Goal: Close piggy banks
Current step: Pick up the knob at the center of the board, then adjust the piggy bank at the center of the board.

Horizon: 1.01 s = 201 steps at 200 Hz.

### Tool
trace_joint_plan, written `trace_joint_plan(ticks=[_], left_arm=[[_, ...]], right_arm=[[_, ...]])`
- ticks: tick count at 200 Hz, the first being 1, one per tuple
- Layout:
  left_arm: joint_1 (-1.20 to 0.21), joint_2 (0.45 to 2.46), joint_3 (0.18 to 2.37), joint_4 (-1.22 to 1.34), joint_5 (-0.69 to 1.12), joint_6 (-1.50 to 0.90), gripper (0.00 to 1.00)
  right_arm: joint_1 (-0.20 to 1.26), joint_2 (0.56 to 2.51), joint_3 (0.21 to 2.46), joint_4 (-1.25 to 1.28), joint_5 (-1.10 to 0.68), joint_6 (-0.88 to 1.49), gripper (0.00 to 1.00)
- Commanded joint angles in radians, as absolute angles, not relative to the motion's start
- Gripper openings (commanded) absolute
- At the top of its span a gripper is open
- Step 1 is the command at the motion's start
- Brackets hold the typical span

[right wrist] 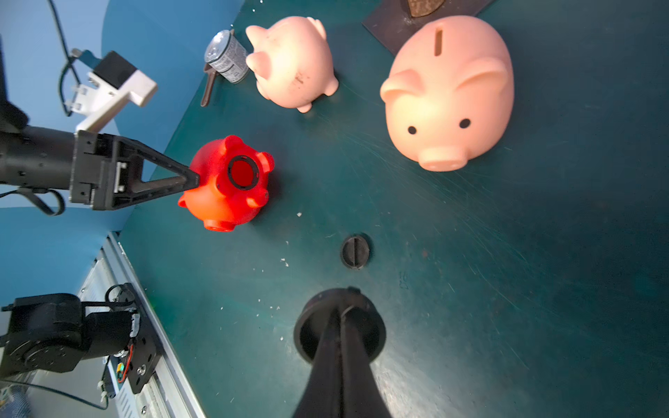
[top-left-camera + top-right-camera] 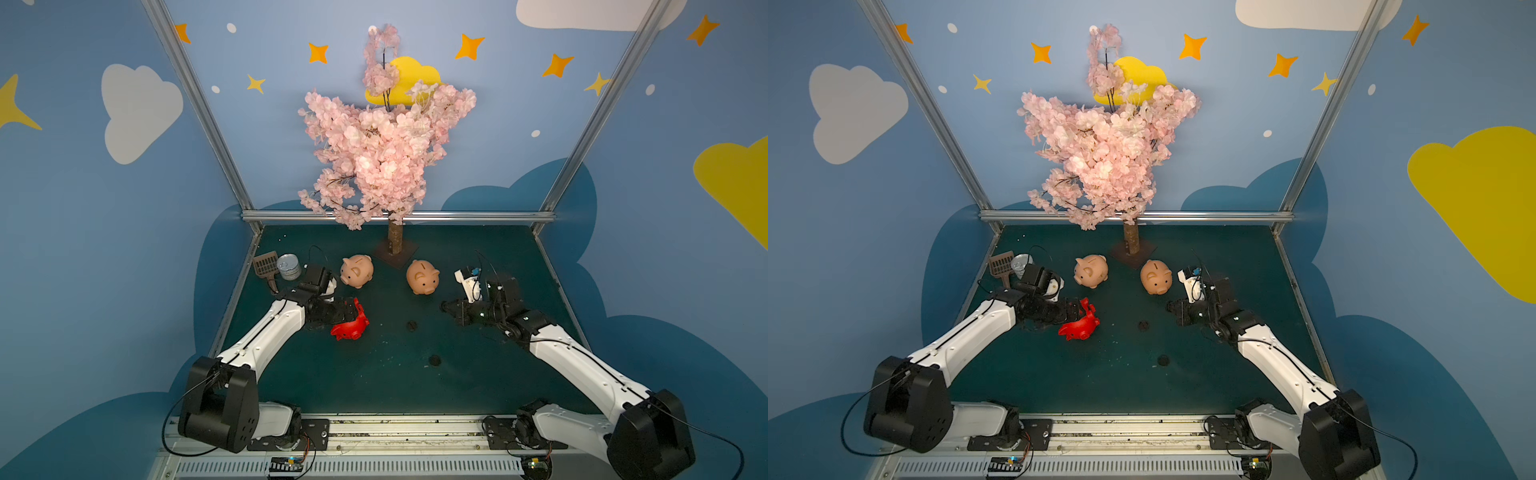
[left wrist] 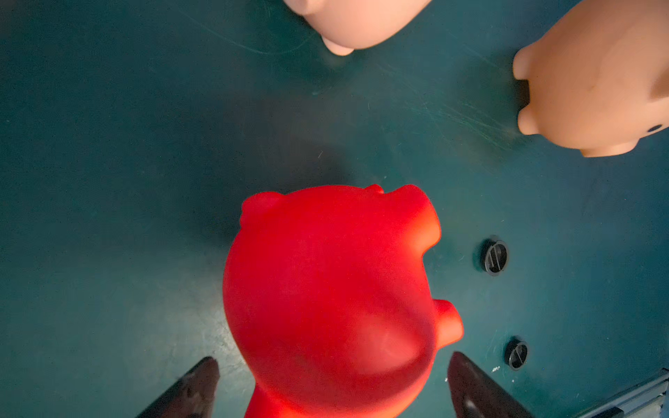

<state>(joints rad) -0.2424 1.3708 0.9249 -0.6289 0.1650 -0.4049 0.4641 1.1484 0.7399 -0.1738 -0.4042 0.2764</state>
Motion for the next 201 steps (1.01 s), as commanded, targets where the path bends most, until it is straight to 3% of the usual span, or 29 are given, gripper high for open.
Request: trace_joint_plan(ticks=[1,100,165,201], left_arm=[[-0.249,1.394,0.965,-0.694,0.167,-0.377,0.97],[-0.268,1.531,1.059,-0.733,0.115,-0.359,0.99],[-0.272,1.601,1.101,-0.739,0.212,-0.248,0.92],[-0.287,1.612,1.132,-0.75,0.211,-0.251,0.94]], right_arm=[[0.478,1.129,0.72,-0.086,-0.457,0.245,0.0],[0.55,1.155,0.712,-0.023,-0.445,0.212,0.0],[0.587,1.171,0.706,-0.01,-0.426,0.212,0.0],[0.606,1.186,0.712,-0.011,-0.414,0.213,0.0]])
